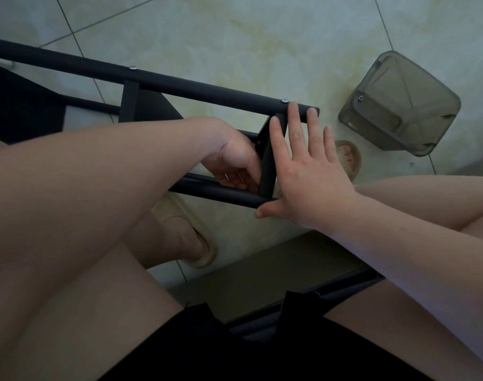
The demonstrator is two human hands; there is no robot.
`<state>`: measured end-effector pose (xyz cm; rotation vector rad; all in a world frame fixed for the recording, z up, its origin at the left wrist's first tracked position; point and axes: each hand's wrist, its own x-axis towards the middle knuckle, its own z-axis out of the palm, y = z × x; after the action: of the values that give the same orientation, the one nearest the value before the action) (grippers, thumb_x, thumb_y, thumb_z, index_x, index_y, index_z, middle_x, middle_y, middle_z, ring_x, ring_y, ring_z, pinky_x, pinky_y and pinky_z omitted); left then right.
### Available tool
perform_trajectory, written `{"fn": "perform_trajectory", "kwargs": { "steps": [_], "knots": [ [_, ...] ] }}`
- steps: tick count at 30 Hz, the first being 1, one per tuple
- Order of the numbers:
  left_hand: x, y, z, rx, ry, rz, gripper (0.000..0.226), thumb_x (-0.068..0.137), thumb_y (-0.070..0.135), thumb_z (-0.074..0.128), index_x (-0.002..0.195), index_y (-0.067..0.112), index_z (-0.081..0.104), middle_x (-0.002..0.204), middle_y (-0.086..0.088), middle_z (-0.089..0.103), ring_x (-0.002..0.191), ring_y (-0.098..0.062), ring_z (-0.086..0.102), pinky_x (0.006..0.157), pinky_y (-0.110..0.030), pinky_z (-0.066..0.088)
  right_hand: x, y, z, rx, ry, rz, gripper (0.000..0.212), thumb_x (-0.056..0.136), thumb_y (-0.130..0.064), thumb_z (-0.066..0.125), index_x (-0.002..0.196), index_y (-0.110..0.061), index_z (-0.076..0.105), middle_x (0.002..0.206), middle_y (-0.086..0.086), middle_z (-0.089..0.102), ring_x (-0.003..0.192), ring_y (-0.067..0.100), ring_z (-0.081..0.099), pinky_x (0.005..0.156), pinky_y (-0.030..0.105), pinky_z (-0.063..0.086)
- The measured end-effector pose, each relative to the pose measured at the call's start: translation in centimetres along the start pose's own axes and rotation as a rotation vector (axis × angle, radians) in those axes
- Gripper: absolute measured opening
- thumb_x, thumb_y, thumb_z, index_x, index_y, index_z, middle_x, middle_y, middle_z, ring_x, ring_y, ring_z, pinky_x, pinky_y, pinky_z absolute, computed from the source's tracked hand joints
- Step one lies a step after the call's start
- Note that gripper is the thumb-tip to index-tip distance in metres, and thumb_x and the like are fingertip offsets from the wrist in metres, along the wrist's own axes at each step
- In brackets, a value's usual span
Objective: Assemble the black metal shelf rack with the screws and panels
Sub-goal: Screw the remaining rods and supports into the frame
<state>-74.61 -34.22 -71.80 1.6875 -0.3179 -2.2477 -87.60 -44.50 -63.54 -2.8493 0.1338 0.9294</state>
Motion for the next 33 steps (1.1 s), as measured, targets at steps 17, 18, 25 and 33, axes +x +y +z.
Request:
{"fn": "perform_trajectory", "kwargs": {
  "steps": [17, 18, 25, 33],
  "knots": [
    [0.05, 0.16, -0.3, 0.045, 0.022, 0.002, 0.008, 0.087, 0.013, 0.068, 0.094, 0.016, 0.072, 0.075, 0.004, 0.07, 0.075, -0.013, 0.059, 0.075, -0.029, 0.048, 0.11, -0.1, -0.01, -0.012, -0.008, 0.008, 0.148, 0.067, -0.081, 0.07, 0.157, -0.01, -0.024, 0.161, 0.02, -0.035, 0.149, 0.046, -0.027, 0.124, 0.061, -0.004],
    [0.0, 0.24, -0.37, 0.053, 0.02, -0.005, 0.009, 0.088, 0.013, 0.068, 0.094, 0.016, 0.072, 0.075, 0.004, 0.071, 0.075, -0.013, 0.06, 0.076, -0.029, 0.048, 0.11, -0.11, -0.02, -0.012, -0.007, 0.008, 0.148, 0.067, -0.081, 0.07, 0.157, -0.01, -0.024, 0.161, 0.02, -0.035, 0.149, 0.046, -0.027, 0.124, 0.061, -0.003],
    [-0.02, 0.31, -0.41, -0.015, -0.025, 0.001, 0.017, 0.09, 0.004, 0.06, 0.102, 0.013, 0.068, 0.085, 0.0, 0.068, 0.075, -0.011, 0.061, 0.076, -0.026, 0.048, 0.11, -0.2, -0.02, -0.007, -0.008, 0.008, 0.148, 0.066, -0.08, 0.071, 0.157, -0.01, -0.023, 0.161, 0.02, -0.034, 0.15, 0.046, -0.027, 0.124, 0.061, -0.004],
    [0.0, 0.17, -0.4, 0.036, 0.007, -0.017, 0.011, 0.089, 0.012, 0.066, 0.098, 0.016, 0.071, 0.076, 0.005, 0.07, 0.075, -0.012, 0.062, 0.075, -0.028, 0.049, 0.15, -0.16, 0.18, -0.024, 0.009, 0.01, 0.149, 0.066, -0.082, 0.07, 0.157, -0.009, -0.023, 0.161, 0.021, -0.032, 0.15, 0.047, -0.025, 0.123, 0.063, -0.004]
  ]
}}
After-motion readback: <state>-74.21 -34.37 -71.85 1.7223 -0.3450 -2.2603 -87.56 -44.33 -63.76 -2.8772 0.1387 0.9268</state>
